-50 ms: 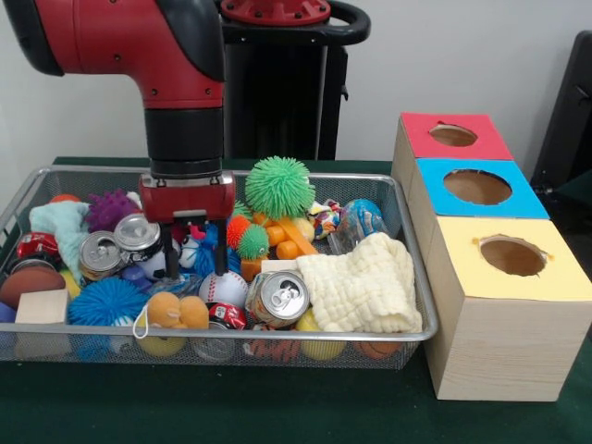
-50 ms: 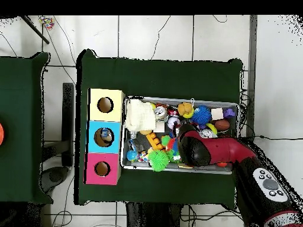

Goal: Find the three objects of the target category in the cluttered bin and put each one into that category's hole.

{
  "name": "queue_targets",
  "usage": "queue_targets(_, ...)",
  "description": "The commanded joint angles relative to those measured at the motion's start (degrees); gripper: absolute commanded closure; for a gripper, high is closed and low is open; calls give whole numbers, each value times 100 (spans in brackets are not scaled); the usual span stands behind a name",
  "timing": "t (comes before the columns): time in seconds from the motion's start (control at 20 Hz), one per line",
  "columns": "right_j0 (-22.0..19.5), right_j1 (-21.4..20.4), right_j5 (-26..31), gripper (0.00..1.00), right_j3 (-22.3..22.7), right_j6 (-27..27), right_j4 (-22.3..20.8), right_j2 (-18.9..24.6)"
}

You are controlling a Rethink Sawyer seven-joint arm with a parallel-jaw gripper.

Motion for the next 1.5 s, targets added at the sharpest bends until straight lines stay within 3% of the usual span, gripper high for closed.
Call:
queue_targets(0.05, -11, 132, -336, 0, 391, 989, 137, -355)
queue_targets(0.65, -570, 381, 64, 0, 172, 406, 147, 154)
queue_targets(1.0, -728, 204, 872, 0, -102, 113, 573, 474)
queue_targets(1.5, -308, 220, 772, 0, -350, 427, 784, 104)
